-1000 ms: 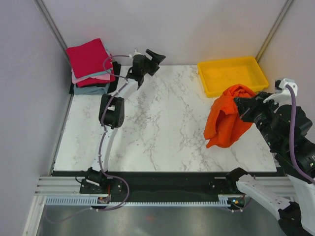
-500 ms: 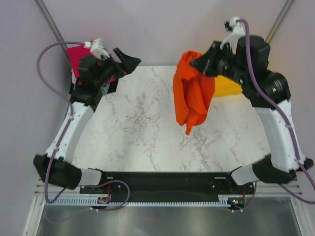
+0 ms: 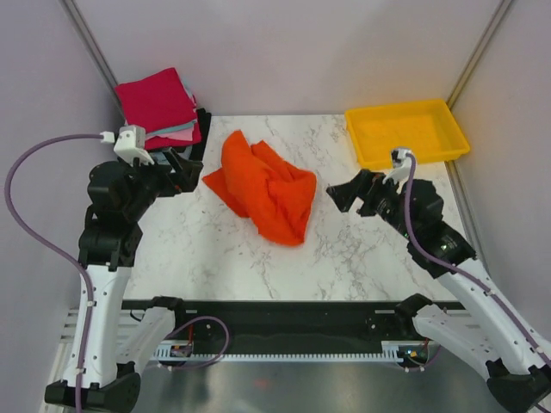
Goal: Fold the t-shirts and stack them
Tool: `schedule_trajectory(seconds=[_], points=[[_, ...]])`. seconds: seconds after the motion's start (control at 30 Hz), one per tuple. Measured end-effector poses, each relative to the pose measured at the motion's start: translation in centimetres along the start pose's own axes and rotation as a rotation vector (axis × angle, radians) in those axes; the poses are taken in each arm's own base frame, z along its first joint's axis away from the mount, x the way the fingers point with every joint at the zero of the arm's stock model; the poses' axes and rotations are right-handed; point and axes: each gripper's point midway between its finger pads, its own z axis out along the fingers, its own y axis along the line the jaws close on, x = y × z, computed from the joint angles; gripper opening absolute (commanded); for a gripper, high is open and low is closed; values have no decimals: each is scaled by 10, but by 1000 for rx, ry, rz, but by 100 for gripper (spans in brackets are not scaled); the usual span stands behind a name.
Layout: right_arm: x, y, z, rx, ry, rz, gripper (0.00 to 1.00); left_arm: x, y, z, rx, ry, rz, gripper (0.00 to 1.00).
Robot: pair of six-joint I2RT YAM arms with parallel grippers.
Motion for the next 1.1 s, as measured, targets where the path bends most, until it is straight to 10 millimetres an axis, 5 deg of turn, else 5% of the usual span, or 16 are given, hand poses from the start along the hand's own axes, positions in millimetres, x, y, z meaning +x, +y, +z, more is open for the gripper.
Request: schedule_trajectory(seconds=[0.1, 0.17, 0.3, 0.5, 0.67, 0.9, 1.1], points=[[72, -63, -5, 166, 111, 30, 98, 38, 12, 1, -27, 93, -22, 94], [96, -84, -9, 235, 161, 33, 98, 71, 22, 6, -40, 176, -43, 89], [93, -89, -8, 264, 153, 28, 98, 148, 21, 22, -34, 393, -60, 89], [95, -105, 1, 340, 151, 14, 98, 263, -63, 26, 113, 735, 45, 88], [94, -117, 0, 400, 141, -7, 98, 331, -83, 27, 60, 880, 96, 87], [101, -128, 2, 439, 162, -26, 98, 361, -78, 42, 2, 898, 133, 86], [109, -136, 3, 466, 188, -38, 98, 384, -108, 49, 57, 904, 197, 82]])
